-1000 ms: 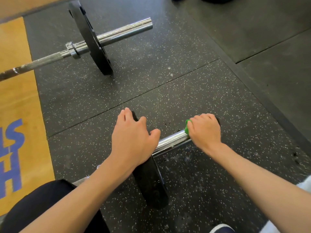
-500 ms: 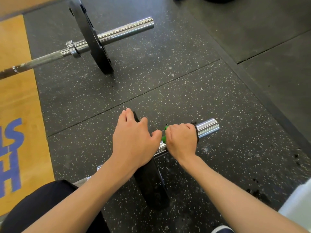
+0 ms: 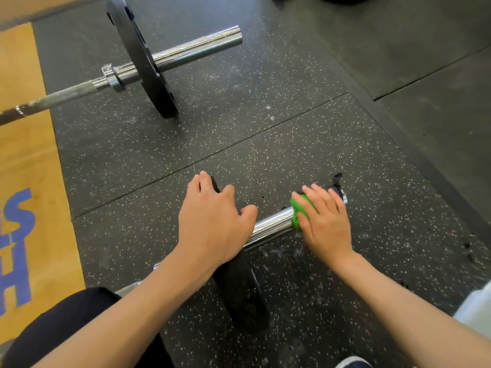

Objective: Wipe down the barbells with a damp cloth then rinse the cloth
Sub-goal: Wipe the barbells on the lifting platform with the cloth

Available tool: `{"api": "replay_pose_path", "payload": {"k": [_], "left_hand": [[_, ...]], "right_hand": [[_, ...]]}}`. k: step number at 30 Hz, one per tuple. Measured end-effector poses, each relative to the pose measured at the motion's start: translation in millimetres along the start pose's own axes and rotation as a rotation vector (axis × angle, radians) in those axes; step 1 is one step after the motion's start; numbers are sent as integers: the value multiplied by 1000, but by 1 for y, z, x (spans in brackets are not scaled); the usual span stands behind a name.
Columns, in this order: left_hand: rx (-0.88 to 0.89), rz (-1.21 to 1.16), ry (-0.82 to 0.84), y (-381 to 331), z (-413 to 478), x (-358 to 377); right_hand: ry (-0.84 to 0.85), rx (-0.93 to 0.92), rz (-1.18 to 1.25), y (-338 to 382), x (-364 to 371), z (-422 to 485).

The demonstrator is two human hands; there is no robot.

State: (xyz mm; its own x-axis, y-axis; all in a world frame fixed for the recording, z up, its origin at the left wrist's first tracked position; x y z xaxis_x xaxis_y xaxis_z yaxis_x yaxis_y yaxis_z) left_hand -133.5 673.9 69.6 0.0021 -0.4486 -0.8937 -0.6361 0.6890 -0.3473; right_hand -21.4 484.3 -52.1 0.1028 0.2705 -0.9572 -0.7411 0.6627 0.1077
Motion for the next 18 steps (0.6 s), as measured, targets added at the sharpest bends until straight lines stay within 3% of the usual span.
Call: {"api": "replay_pose_path", "payload": {"k": [2,4,8,13,15,18], "left_hand": [[4,11,-5,-1,1,0],[5,16,-9,-2,2,1],[-4,9,-8,2,1,0],[20,26,-4,2,-1,0],[14,18,1,1,-3,0],[6,10,-6,-2,-4,0]], "right_hand": [[-10,230,34,12,-3,12],[-6,234,48,52,-2,17],[-42,-3,150,107,-2,0],[16,-417,-9,65,4,-20],[-7,-318,-5,27,-2,-11],[-37,47,18,3,-12,16]]}}
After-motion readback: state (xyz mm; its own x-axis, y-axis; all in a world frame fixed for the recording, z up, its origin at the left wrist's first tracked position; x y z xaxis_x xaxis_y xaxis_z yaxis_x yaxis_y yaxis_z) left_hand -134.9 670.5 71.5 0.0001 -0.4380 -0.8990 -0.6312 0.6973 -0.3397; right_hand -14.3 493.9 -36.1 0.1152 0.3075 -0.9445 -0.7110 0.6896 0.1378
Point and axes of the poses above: each hand's wrist, its own z-axis towards the middle knuckle, its own x-axis out of the palm, y = z × x, the point moved 7 cm from there along z, towards the middle knuckle, and after that the axes turned 5 degrees about -z, right-handed, at the moved point
